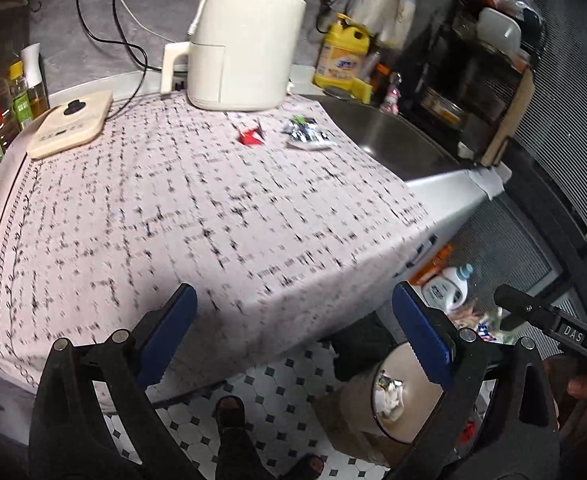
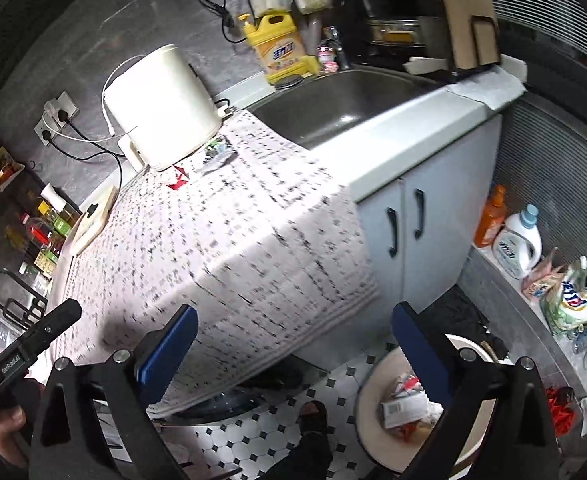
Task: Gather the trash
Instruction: 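Move both tools back over the counter toward the last wrappers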
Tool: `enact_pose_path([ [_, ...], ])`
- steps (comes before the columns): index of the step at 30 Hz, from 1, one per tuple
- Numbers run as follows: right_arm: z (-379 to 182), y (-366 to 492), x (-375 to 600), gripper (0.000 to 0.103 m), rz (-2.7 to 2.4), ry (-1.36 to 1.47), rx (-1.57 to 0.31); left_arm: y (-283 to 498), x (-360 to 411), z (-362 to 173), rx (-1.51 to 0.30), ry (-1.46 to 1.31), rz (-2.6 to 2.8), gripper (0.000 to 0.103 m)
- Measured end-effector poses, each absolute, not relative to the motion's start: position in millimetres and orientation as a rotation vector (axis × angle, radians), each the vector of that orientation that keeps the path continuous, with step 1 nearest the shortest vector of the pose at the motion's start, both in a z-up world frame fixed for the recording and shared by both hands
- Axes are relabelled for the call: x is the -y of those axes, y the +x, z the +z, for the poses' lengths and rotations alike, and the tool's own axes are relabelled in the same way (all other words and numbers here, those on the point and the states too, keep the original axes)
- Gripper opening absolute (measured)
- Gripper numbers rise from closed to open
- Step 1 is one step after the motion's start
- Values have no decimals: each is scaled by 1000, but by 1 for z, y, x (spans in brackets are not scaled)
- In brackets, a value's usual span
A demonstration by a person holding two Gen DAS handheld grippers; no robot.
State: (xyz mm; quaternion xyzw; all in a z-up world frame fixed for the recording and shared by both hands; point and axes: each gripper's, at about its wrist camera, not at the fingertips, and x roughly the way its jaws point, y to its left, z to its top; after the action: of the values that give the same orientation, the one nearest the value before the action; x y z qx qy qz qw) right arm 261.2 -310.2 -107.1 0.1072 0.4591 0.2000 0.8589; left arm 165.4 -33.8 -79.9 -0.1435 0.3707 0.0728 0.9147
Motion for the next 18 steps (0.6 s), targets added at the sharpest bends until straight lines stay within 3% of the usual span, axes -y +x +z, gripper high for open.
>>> enact_pose_path([
  [18, -84, 340, 240, 95, 310, 193, -921, 284, -58, -82, -711, -347, 82, 97],
])
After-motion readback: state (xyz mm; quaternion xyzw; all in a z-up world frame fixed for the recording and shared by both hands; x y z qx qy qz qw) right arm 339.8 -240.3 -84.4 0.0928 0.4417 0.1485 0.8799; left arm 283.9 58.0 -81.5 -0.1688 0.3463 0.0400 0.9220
